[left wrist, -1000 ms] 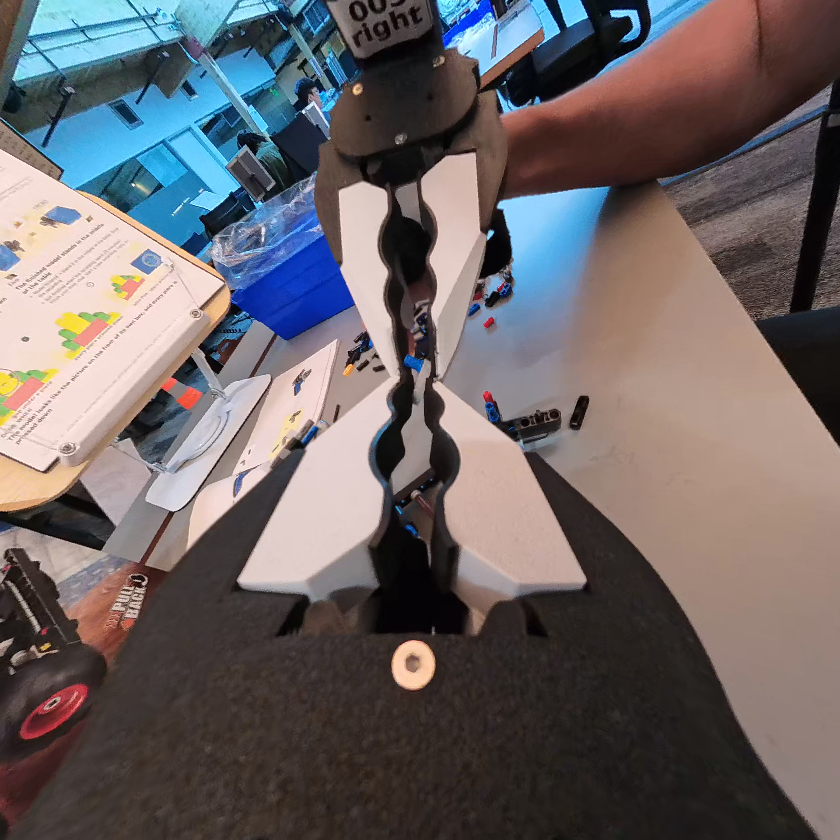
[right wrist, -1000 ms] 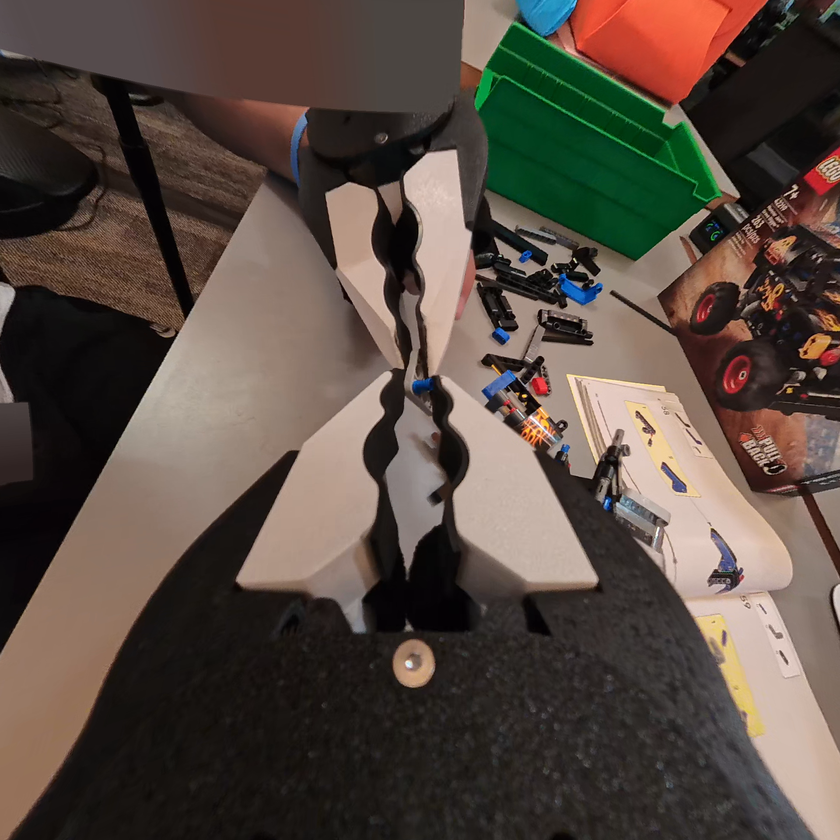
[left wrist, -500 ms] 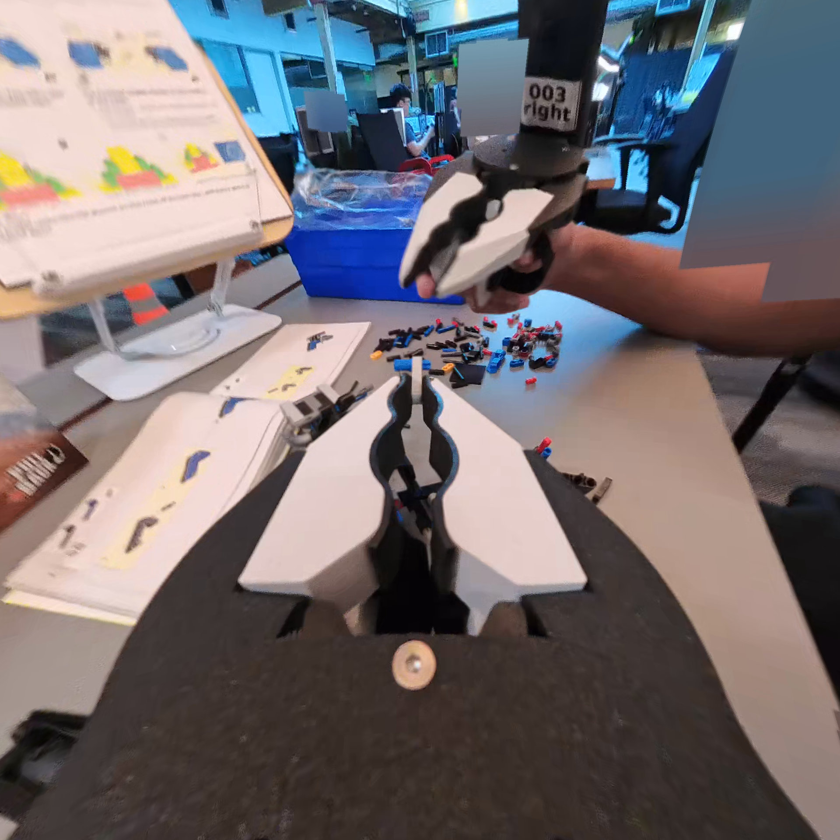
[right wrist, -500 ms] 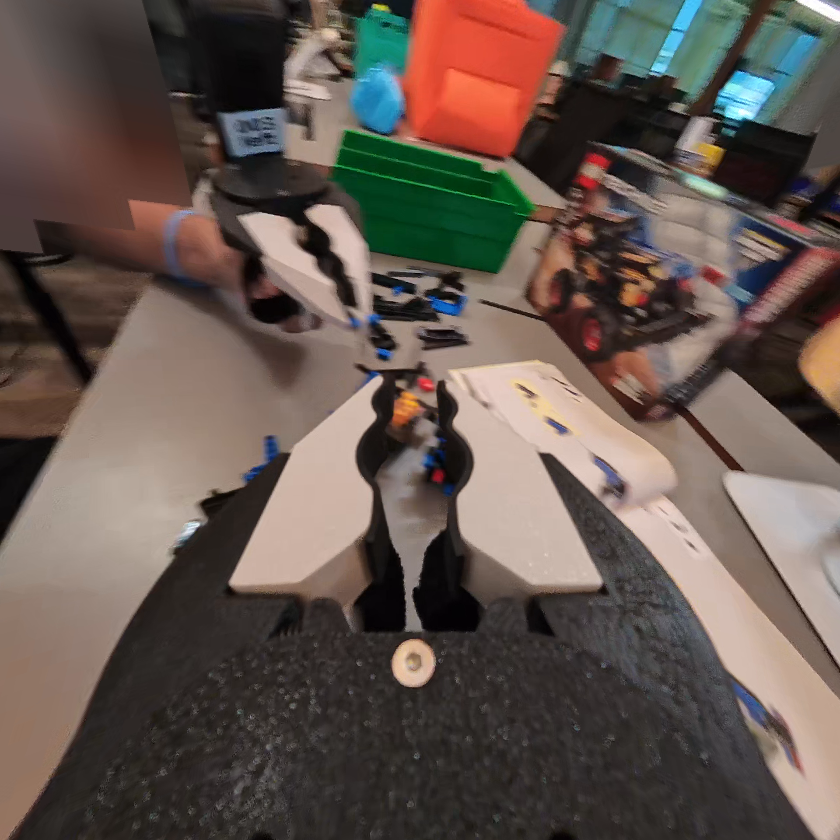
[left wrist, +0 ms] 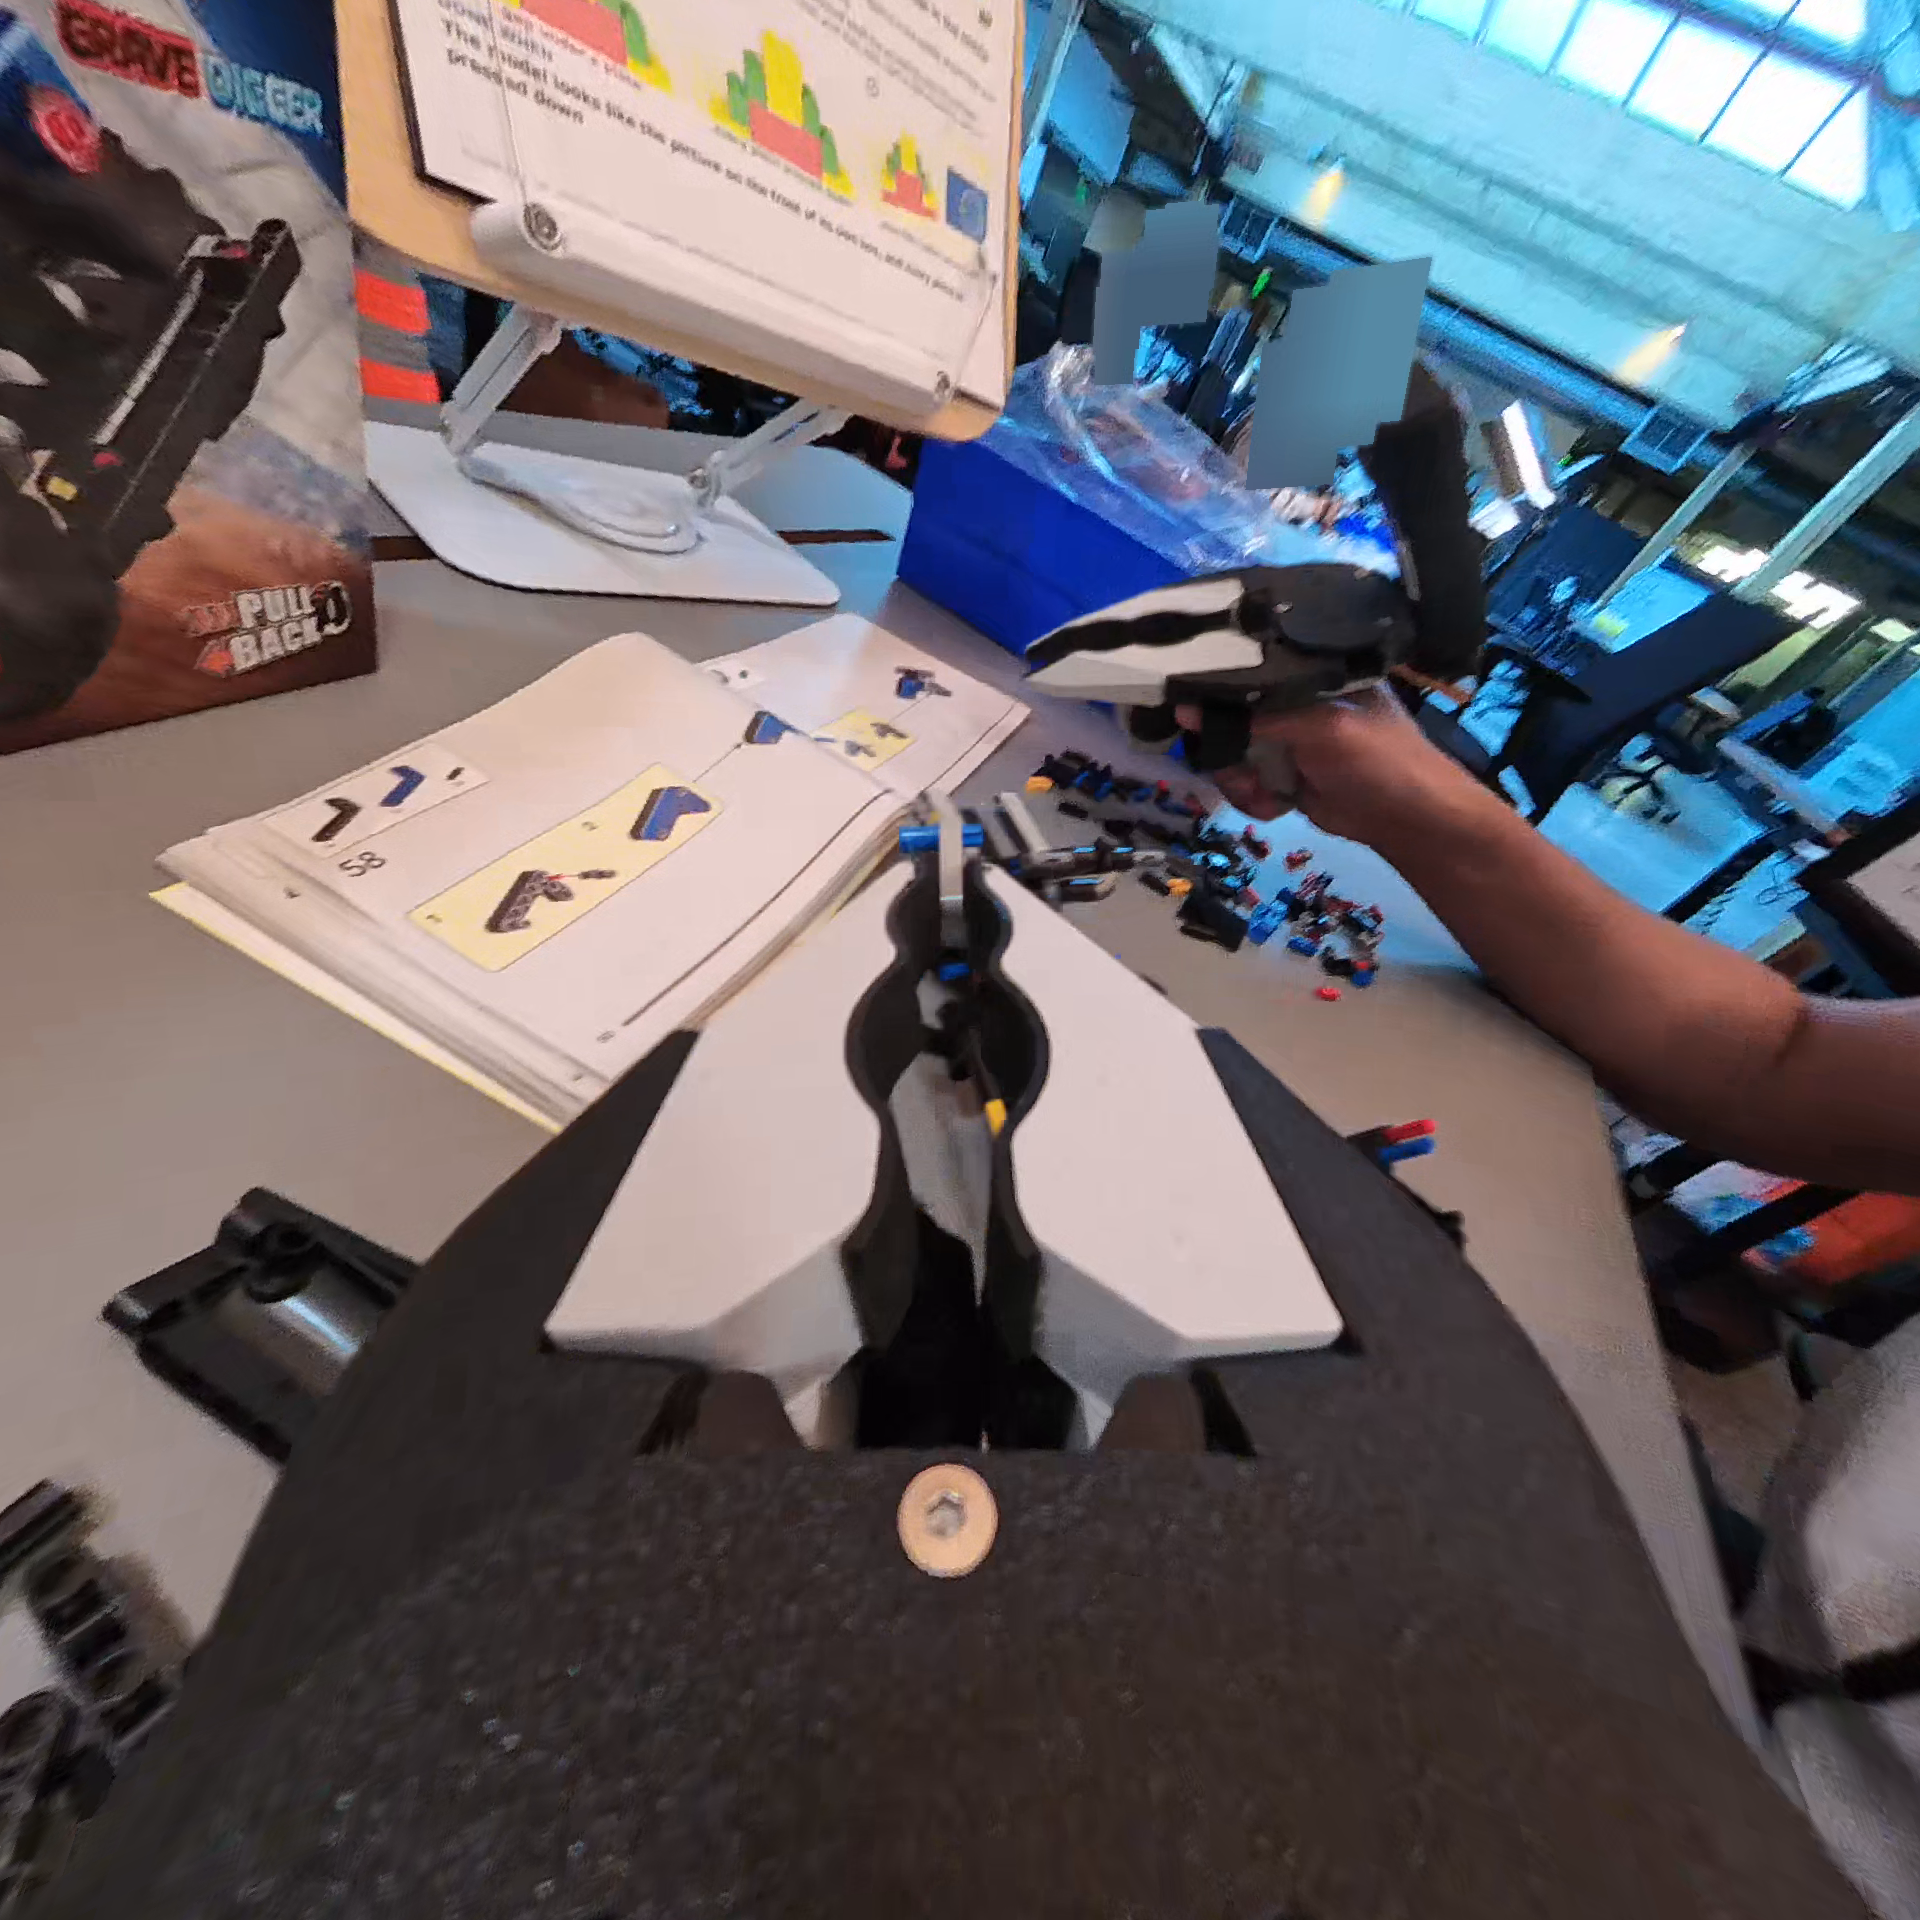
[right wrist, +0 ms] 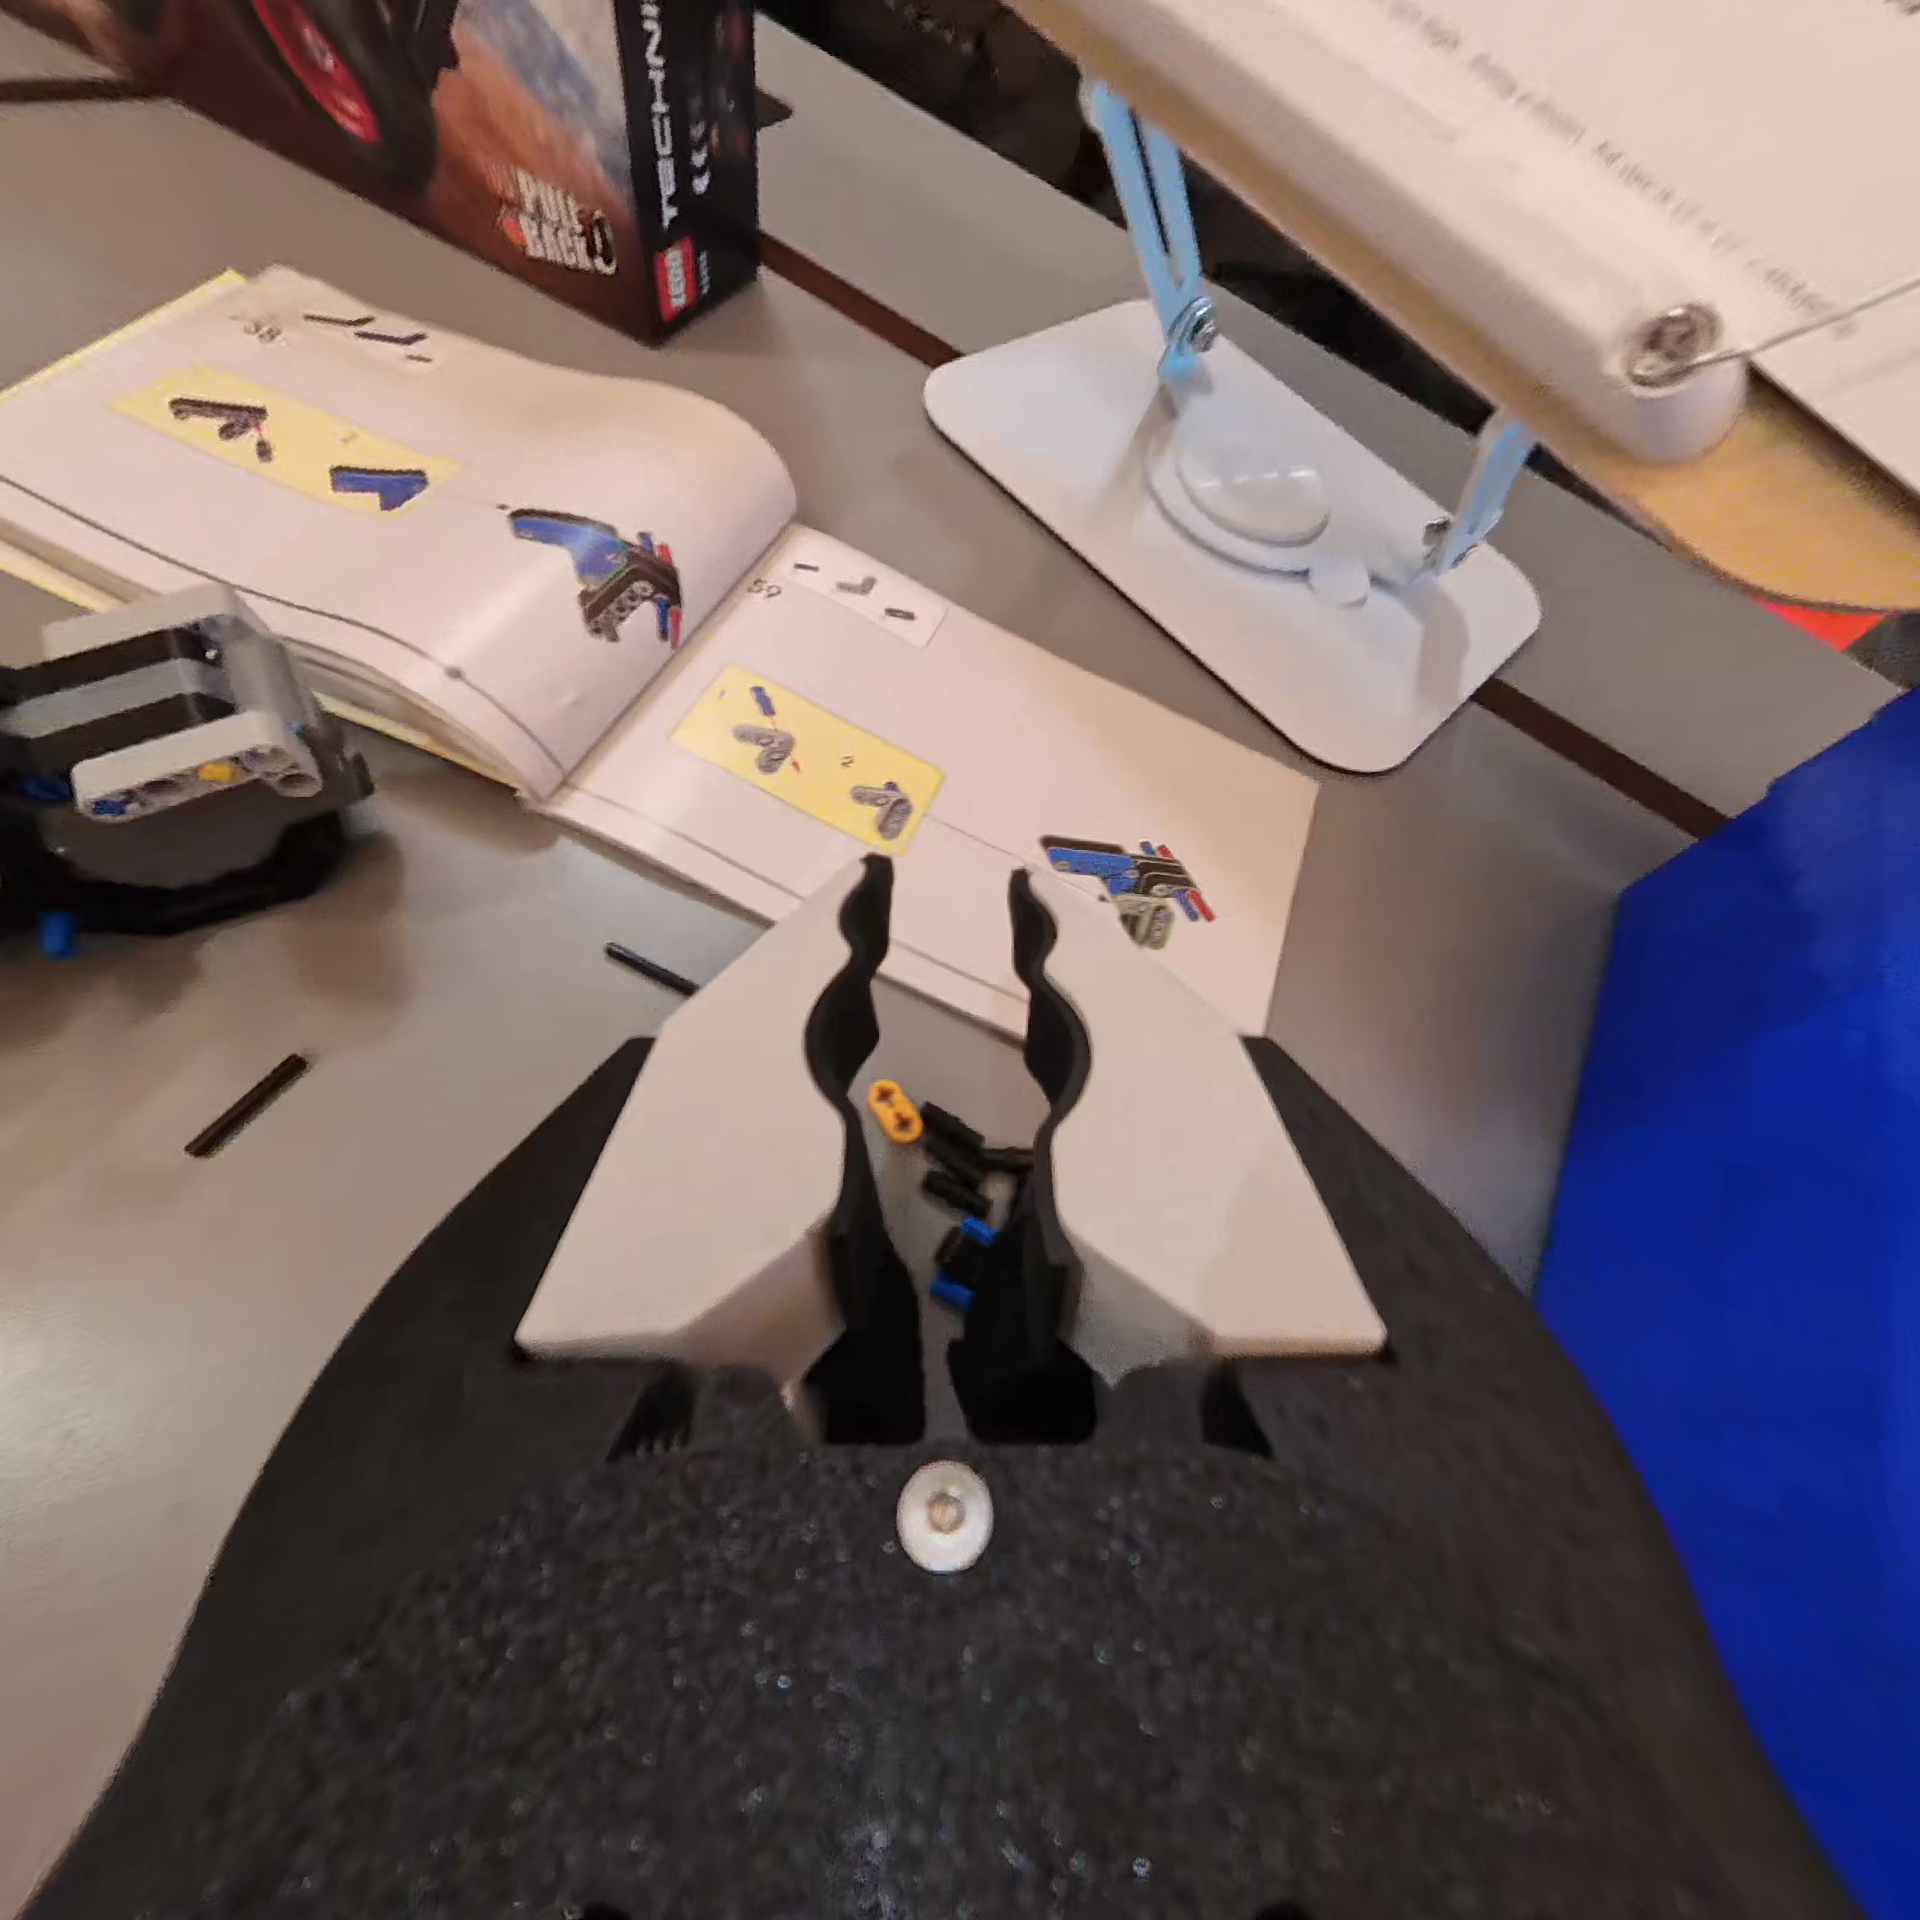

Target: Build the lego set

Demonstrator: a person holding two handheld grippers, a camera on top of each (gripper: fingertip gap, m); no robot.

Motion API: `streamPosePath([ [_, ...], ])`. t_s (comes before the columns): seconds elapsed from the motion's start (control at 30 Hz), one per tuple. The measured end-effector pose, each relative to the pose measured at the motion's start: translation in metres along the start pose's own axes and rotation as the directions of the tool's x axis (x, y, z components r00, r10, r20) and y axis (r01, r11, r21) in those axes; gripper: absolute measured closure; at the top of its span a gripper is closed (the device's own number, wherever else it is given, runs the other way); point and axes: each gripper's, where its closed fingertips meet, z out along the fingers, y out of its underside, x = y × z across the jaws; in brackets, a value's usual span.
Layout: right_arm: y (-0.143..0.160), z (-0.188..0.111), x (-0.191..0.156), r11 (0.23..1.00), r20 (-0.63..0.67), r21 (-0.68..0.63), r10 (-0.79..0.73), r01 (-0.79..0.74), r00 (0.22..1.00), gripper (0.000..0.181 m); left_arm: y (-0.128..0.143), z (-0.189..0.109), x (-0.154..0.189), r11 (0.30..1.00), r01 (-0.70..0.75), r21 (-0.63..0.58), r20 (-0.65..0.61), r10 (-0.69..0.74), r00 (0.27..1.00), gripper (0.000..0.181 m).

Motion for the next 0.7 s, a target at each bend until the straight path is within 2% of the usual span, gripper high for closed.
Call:
streamPosePath([
  [0.1,0.001,0.001,-0.012,1.000,0.023,-0.022,-0.017,0.017,1.000,0.159,0.006,0.002,-0.007,0.998,-0.043,-0.035,0.065,0.045,0.997,0.179],
  [0.3,0.002,-0.001,-0.019,0.999,0.079,-0.035,0.012,-0.010,0.997,0.159,0.016,0.005,-0.008,0.975,-0.181,-0.127,0.110,0.196,0.974,0.179],
  [0.4,0.005,0.001,-0.019,0.999,0.090,-0.045,0.018,-0.014,0.996,0.159,0.016,0.005,-0.006,0.965,-0.224,-0.138,0.121,0.241,0.963,0.179],
  [0.57,0.003,0.000,-0.023,0.999,0.103,-0.041,0.016,-0.012,0.995,0.158,0.009,0.001,-0.012,0.967,-0.222,-0.124,0.159,0.240,0.957,0.179],
  [0.7,-0.019,-0.015,-0.034,0.999,0.113,0.035,-0.041,0.037,0.993,0.156,0.003,-0.002,-0.011,0.952,-0.283,-0.120,0.201,0.303,0.932,0.179],
])
